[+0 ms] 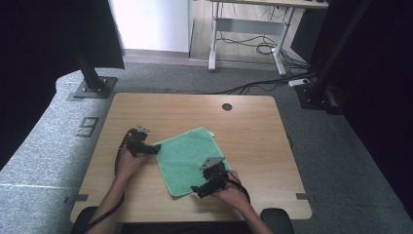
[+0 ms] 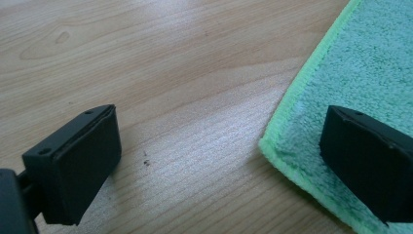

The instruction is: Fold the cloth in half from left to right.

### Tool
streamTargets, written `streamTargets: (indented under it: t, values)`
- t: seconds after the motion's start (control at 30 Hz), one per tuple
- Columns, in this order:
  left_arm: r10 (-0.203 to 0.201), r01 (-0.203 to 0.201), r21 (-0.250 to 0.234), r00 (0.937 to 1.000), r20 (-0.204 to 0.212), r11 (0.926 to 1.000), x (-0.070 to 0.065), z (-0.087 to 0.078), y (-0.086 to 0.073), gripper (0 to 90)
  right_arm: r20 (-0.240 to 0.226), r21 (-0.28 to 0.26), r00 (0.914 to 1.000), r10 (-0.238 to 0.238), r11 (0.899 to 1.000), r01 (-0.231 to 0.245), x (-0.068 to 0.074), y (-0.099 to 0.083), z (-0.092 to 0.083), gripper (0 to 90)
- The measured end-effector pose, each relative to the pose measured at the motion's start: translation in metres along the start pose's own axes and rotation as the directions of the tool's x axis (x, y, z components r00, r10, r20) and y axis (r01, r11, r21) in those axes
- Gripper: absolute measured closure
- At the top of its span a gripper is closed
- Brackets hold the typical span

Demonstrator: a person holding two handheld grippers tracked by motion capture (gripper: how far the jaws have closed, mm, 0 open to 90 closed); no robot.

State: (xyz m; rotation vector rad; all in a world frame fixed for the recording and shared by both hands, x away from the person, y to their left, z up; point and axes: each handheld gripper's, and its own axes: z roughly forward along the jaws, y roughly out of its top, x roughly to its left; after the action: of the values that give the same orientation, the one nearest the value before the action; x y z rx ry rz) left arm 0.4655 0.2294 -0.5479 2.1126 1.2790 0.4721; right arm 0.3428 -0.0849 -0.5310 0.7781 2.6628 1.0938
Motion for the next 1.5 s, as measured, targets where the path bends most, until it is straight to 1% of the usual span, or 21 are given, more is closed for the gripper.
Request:
streamTargets:
  t: [0.17,0.27,0.33,0.43,0.5,0.57,0.67,0.77,0.87,0.9,0.93,0.97,1.03,1.07,1.13,1.2,1.33,1.4,1.43,1.47,1.5]
  values:
    - [0.000,0.000,-0.002,1.0000,0.000,1.0000,0.000,0.000,0.000,2.0,-0.058,0.008,0.9979,-0.029,1.000,0.029,0.018,0.008,0.010,0.0]
    - [-0.002,0.002,-0.003,1.0000,0.000,1.0000,0.000,0.000,0.000,2.0,-0.095,0.017,0.9951,-0.026,0.999,0.028,0.028,0.014,0.015,0.0]
    - [-0.002,0.002,-0.004,1.0000,0.000,1.0000,0.000,0.000,0.000,2.0,-0.104,0.021,0.9936,-0.044,0.999,0.046,0.034,0.018,0.019,1.1]
    - [-0.002,0.002,-0.003,1.0000,0.000,1.0000,0.000,0.000,0.000,2.0,-0.121,0.020,0.9888,-0.088,0.996,0.091,0.046,0.024,0.024,6.0]
    - [-0.002,0.002,-0.001,1.0000,0.000,1.0000,0.000,0.000,0.000,2.0,-0.126,0.024,0.9857,-0.112,0.993,0.116,0.053,0.028,0.027,12.3]
    - [-0.002,0.002,-0.001,1.0000,0.000,1.0000,0.000,0.000,0.000,2.0,-0.131,0.029,0.9821,-0.135,0.990,0.140,0.060,0.031,0.031,15.5]
    - [-0.002,0.002,-0.001,1.0000,0.000,1.0000,0.000,0.000,0.000,2.0,-0.137,0.038,0.9766,-0.166,0.984,0.172,0.066,0.035,0.035,25.5]
    - [-0.002,0.002,-0.002,1.0000,0.001,1.0000,0.000,0.000,0.000,2.0,-0.145,0.046,0.9736,-0.177,0.982,0.185,0.069,0.037,0.037,35.8]
    - [-0.002,0.002,-0.001,1.0000,0.001,1.0000,0.000,0.000,0.000,2.0,-0.113,0.081,0.9721,-0.205,0.973,0.215,0.071,0.037,0.040,46.5]
    - [-0.001,0.001,-0.002,1.0000,0.001,1.0000,0.000,0.000,0.000,2.1,-0.111,0.089,0.9704,-0.214,0.970,0.225,0.070,0.036,0.041,48.8]
    - [-0.002,0.002,-0.004,1.0000,0.001,1.0000,0.000,0.000,0.000,2.2,-0.119,0.082,0.9722,-0.202,0.974,0.212,0.069,0.035,0.041,53.8]
    - [-0.002,0.002,-0.004,1.0000,0.001,1.0000,0.000,0.000,0.000,2.4,-0.109,0.084,0.9732,-0.203,0.974,0.212,0.069,0.035,0.041,60.6]
    - [0.004,-0.004,-0.007,1.0000,0.003,1.0000,-0.001,0.000,0.000,3.4,-0.097,0.097,0.9699,-0.223,0.968,0.233,0.070,0.036,0.039,69.6]
    - [0.011,-0.011,-0.013,0.9999,0.009,0.9999,-0.002,-0.001,-0.001,4.6,-0.109,0.098,0.9676,-0.228,0.966,0.238,0.070,0.036,0.039,73.0]
    - [0.031,-0.031,-0.031,0.9991,0.027,0.9990,-0.004,-0.003,-0.002,12.2,-0.103,0.096,0.9674,-0.231,0.966,0.241,0.071,0.036,0.039,80.7]
    - [0.051,-0.049,-0.047,0.9976,0.046,0.9977,-0.007,-0.005,-0.003,23.6,-0.090,0.099,0.9685,-0.232,0.966,0.241,0.070,0.036,0.039,85.3]
    - [0.087,-0.082,-0.052,0.9919,0.093,0.9953,-0.014,-0.008,-0.001,50.5,-0.098,0.098,0.9712,-0.217,0.969,0.227,0.067,0.037,0.040,87.1]
    - [0.092,-0.087,-0.048,0.9897,0.110,0.9950,-0.015,-0.009,-0.001,64.8,-0.095,0.098,0.9712,-0.219,0.969,0.228,0.068,0.037,0.040,87.2]
    - [0.087,-0.082,-0.042,0.9889,0.120,0.9958,-0.015,-0.009,0.000,69.1,-0.093,0.097,0.9711,-0.220,0.969,0.229,0.068,0.038,0.041,87.2]
    - [0.083,-0.079,-0.033,0.9881,0.130,0.9963,-0.014,-0.009,0.001,76.9,-0.094,0.097,0.9716,-0.217,0.969,0.226,0.069,0.039,0.041,87.2]
    - [0.080,-0.077,-0.029,0.9880,0.133,0.9966,-0.014,-0.009,0.002,78.8,-0.101,0.092,0.9712,-0.216,0.970,0.225,0.069,0.040,0.043,87.2]
